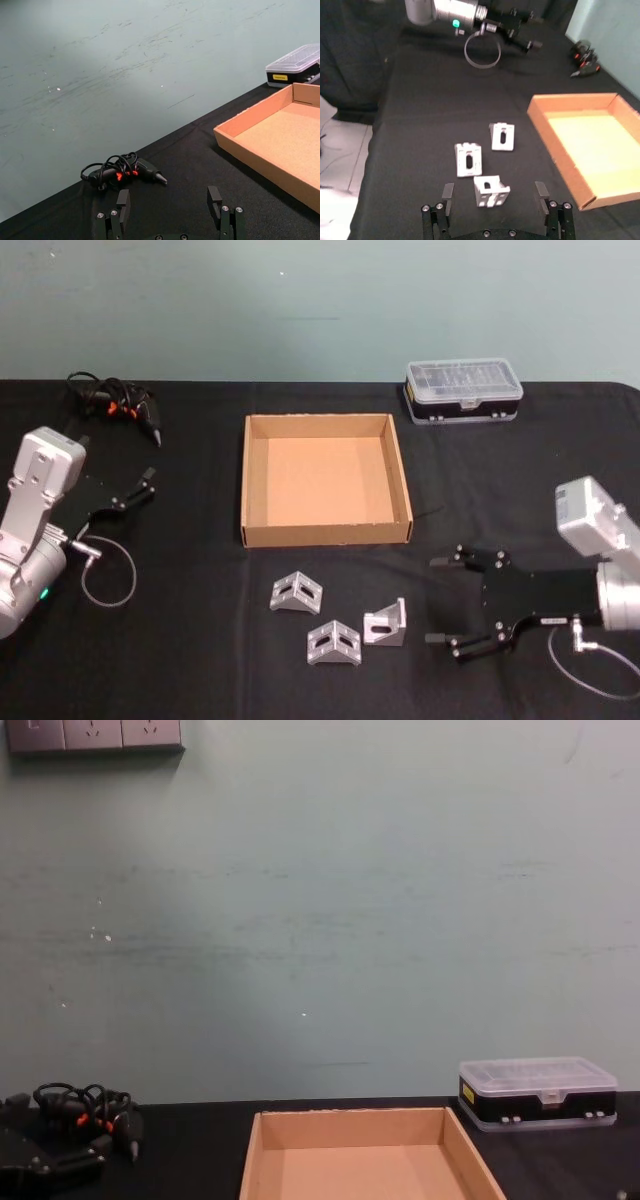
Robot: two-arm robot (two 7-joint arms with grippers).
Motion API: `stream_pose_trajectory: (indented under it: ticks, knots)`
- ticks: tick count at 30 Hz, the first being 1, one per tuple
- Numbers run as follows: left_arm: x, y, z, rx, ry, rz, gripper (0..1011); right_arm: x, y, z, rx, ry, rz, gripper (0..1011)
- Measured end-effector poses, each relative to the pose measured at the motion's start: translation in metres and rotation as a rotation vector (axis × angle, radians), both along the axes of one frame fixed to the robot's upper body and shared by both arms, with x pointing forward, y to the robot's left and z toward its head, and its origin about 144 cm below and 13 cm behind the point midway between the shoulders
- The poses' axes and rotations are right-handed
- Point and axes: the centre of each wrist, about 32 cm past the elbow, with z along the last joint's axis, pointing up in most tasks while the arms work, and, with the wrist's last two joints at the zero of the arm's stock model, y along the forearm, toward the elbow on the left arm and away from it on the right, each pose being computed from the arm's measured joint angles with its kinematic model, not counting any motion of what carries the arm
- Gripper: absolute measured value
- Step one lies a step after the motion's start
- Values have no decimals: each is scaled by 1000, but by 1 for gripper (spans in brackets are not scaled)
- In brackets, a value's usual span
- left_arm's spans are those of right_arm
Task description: Use one hand to pick up the angle iron from the table and place it into the box.
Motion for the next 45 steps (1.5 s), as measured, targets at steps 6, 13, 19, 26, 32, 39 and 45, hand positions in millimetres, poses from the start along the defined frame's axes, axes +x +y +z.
stream_pose_trajectory:
  ticks: [6,13,19,26,32,39,45]
  knots:
    - [0,0,0,0,0,0,1011,4,9,-16,-45,36,13,1002]
    - [0,0,0,0,0,0,1011,7,16,-24,-54,49,20,1003]
    - [0,0,0,0,0,0,1011,10,19,-26,-56,51,16,1003]
    - [0,0,0,0,0,0,1011,17,23,-33,-52,60,-3,1003]
    - [0,0,0,0,0,0,1011,24,28,-40,-58,65,-15,1003]
    - [0,0,0,0,0,0,1011,29,33,-45,-58,72,-15,1003]
    - [0,0,0,0,0,0,1011,31,35,-47,-52,74,-9,1003]
